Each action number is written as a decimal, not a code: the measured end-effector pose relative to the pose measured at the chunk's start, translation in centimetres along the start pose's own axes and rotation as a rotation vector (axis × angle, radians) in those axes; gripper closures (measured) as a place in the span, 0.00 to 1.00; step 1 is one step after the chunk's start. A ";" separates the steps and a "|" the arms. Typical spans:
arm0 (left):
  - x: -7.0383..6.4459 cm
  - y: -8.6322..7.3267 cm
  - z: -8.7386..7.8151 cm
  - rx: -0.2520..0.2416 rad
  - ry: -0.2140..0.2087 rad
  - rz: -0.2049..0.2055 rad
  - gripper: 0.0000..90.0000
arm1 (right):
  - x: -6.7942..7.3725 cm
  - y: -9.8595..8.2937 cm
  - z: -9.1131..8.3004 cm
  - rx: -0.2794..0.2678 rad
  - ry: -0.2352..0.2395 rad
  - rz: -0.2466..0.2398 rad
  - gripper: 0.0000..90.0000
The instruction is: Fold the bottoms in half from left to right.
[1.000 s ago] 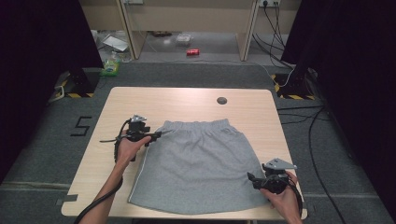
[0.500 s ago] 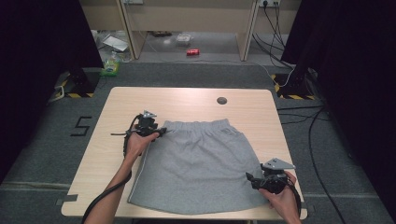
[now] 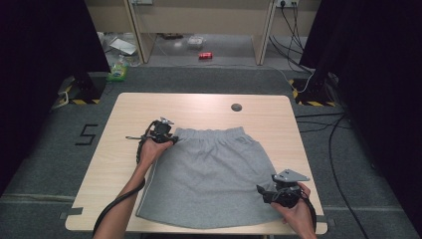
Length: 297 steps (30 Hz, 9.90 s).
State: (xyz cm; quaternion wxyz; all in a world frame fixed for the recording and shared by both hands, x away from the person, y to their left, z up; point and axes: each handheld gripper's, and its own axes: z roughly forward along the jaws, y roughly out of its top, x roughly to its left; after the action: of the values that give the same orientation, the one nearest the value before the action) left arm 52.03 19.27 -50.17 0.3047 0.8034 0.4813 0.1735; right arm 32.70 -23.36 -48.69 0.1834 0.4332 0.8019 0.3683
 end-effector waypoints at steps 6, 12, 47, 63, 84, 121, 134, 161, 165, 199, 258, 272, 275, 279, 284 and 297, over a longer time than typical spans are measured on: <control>-0.3 0.4 0.1 0.023 0.023 0.028 0.82 | 2.5 1.2 0.9 -0.012 0.063 -0.039 0.33; -0.5 0.6 0.1 0.031 0.029 0.056 0.82 | 4.6 2.6 2.2 -0.023 0.107 -0.072 0.34; 0.4 -0.3 -0.5 0.027 0.042 0.054 0.83 | 20.1 8.8 9.7 -0.010 0.341 -0.284 0.37; 0.4 -0.3 -0.5 0.028 0.038 0.053 0.83 | 27.0 7.8 12.2 0.031 0.431 -0.343 0.38; 0.5 -0.4 -0.6 0.023 0.032 0.044 0.83 | 28.4 7.2 13.5 0.058 0.430 -0.396 0.91; -9.2 11.2 -3.7 0.024 -0.125 0.054 0.86 | 9.6 5.0 -0.5 -0.263 0.331 -0.073 0.94; -14.4 13.6 -1.8 0.042 -0.158 0.101 0.86 | 5.0 1.3 -3.9 -0.272 0.236 0.009 0.93; -19.7 15.2 0.9 0.039 -0.178 0.125 0.75 | 2.4 -0.5 -4.5 -0.232 0.205 0.071 0.93; -18.8 14.8 0.4 0.033 -0.177 0.116 0.76 | 2.3 -0.5 -4.7 -0.229 0.201 0.075 0.93; -11.4 6.7 0.2 0.045 -0.176 0.023 0.44 | 1.2 -3.1 -4.5 -0.004 -0.012 0.013 0.73; -12.6 5.4 2.6 0.053 -0.150 -0.028 0.41 | -6.1 3.1 5.1 0.070 -0.050 0.097 0.88; -12.4 5.7 2.4 0.052 -0.151 -0.020 0.41 | -8.2 2.4 3.6 -0.009 -0.112 0.178 0.90; -12.4 5.7 2.4 0.052 -0.152 -0.024 0.41 | -8.1 2.4 3.1 -0.010 -0.103 0.176 0.79; -12.7 5.6 2.7 0.058 -0.152 -0.024 0.41 | -7.3 2.5 2.5 -0.016 -0.096 0.162 0.71; -13.2 5.5 3.4 0.080 -0.122 0.009 0.44 | -6.2 3.2 1.6 -0.040 -0.078 0.140 0.64; -13.8 6.1 4.4 0.096 -0.067 0.056 0.55 | -0.8 3.6 0.1 -0.050 0.011 0.018 0.57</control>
State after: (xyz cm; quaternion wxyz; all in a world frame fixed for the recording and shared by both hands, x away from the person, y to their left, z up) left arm 52.03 3.60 -49.32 0.2769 0.8356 0.4560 0.1314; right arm 35.22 -22.68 -46.13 0.1865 0.4337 0.7896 0.3921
